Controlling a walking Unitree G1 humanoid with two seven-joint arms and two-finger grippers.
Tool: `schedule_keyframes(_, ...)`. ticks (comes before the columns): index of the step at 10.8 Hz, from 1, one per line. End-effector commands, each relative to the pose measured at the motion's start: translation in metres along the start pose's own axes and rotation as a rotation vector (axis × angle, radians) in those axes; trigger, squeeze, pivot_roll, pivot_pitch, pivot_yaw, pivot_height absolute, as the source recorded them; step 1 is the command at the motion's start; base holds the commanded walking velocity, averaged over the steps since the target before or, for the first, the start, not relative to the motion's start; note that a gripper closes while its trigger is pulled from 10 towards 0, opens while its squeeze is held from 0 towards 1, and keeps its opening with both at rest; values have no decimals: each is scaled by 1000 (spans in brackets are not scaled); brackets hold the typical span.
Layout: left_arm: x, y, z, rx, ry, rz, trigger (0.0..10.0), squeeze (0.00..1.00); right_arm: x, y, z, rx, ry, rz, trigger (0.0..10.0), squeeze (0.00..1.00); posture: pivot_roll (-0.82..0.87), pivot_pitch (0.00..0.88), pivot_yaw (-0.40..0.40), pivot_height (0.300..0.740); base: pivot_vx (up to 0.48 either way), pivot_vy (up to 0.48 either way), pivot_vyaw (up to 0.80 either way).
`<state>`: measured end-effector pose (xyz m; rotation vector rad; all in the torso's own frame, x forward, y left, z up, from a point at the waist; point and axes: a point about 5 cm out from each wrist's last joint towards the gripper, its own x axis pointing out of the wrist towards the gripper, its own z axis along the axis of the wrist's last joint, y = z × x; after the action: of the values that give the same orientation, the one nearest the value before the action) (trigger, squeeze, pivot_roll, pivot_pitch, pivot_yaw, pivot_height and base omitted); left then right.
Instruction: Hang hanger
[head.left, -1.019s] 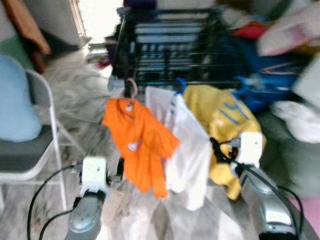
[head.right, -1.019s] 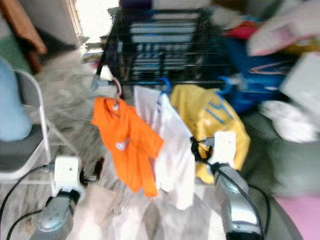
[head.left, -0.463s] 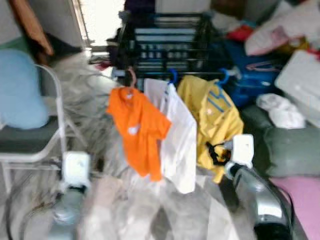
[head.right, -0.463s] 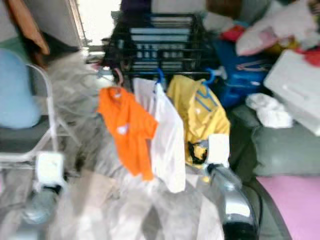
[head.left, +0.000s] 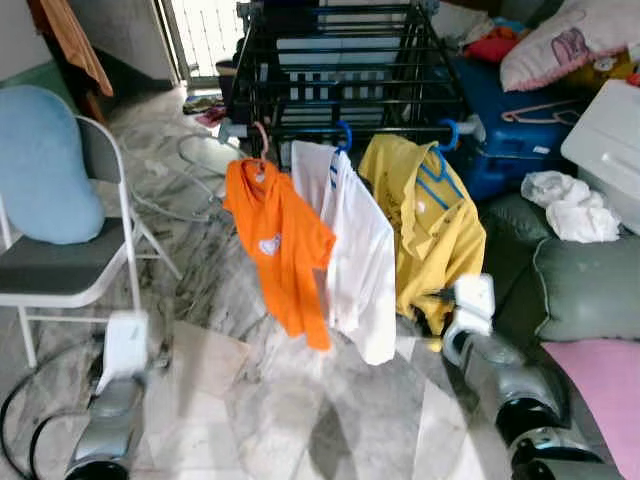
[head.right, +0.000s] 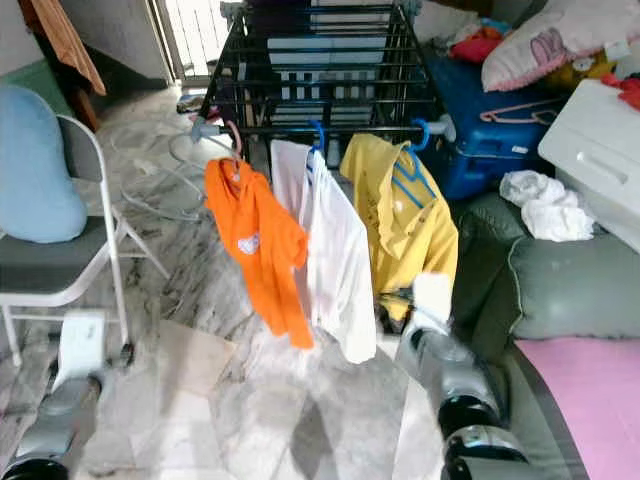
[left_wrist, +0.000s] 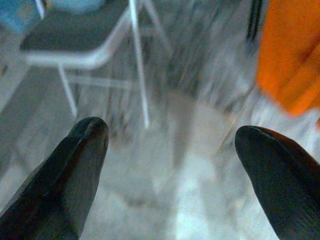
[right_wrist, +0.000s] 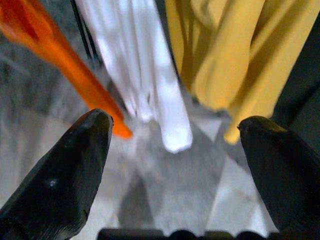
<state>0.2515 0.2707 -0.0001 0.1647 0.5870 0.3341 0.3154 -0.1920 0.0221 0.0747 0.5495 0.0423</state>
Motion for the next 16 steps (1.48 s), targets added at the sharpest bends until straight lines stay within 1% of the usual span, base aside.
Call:
schedule_keyframes(1, 1, 7, -11, 4, 48, 34, 10000, 0, 1, 4, -9, -24, 37, 17, 10000, 0, -2, 0, 8, 740, 0, 0, 0)
schedule_keyframes(2, 0, 7, -28, -6, 117, 41, 10000, 0, -2, 4, -28, -29, 100, 19, 10000, 0, -3, 0, 13, 740, 0, 0, 0)
schedule_keyframes(3, -6, 1, -54, -35, 227, 16, 10000, 0, -8, 3, -56, -44, 190, 3, 10000, 0, 1, 0, 18, 740, 0, 0, 0)
schedule_keyframes(4, -12, -4, -71, -108, 311, -5, 10000, 0, -12, 2, -70, -48, 236, -8, 10000, 0, 5, 0, 19, 740, 0, 0, 0)
schedule_keyframes(5, -19, -14, -88, -122, 400, -81, 10000, 0, -18, -3, -83, -22, 280, -33, 10000, 0, 3, 0, 15, 740, 0, 0, 0)
schedule_keyframes(6, -24, -21, -96, -109, 431, -122, 10000, 0, -21, -6, -89, -21, 304, -36, 10000, 0, -2, 0, 14, 740, 0, 0, 0)
schedule_keyframes(7, -25, -23, -99, -95, 443, -127, 10000, 0, -23, -5, -95, -4, 322, -38, 10000, 0, -9, 0, 13, 740, 0, 0, 0)
schedule_keyframes(8, -27, -32, -101, -90, 456, -168, 10000, 0, -28, -3, -108, 11, 357, -43, 10000, 0, -21, 0, 16, 740, 0, 0, 0)
schedule_keyframes(9, -27, -36, -99, -59, 454, -186, 10000, 0, -30, 2, -115, 30, 375, -38, 10000, 0, -31, 0, 28, 740, 0, 0, 0)
schedule_keyframes(10, -26, -36, -98, -47, 452, -199, 10000, 0, -32, 7, -121, 61, 390, -40, 10000, 0, -38, 0, 36, 740, 0, 0, 0)
schedule_keyframes(11, -25, -38, -96, 12, 440, -254, 10000, 0, -37, 10, -133, 51, 430, -41, 10000, 0, -53, 0, 61, 740, 0, 0, 0)
schedule_keyframes(12, -24, -38, -94, 33, 438, -265, 10000, 0, -41, 11, -141, 30, 444, -36, 10000, 0, -65, 0, 80, 740, 0, 0, 0)
schedule_keyframes(14, -21, -37, -88, 50, 426, -281, 10000, 0, -47, 12, -151, 67, 453, -55, 10000, 0, -82, 1, 98, 740, 0, 0, 0)
schedule_keyframes(15, -20, -35, -87, 68, 425, -282, 10000, 0, -46, 13, -149, 61, 449, -59, 10000, 0, -84, 1, 100, 740, 0, 0, 0)
schedule_keyframes(16, -22, -36, -89, 69, 428, -284, 10000, 0, -44, 14, -147, 56, 443, -58, 10000, 0, -81, 1, 98, 740, 0, 0, 0)
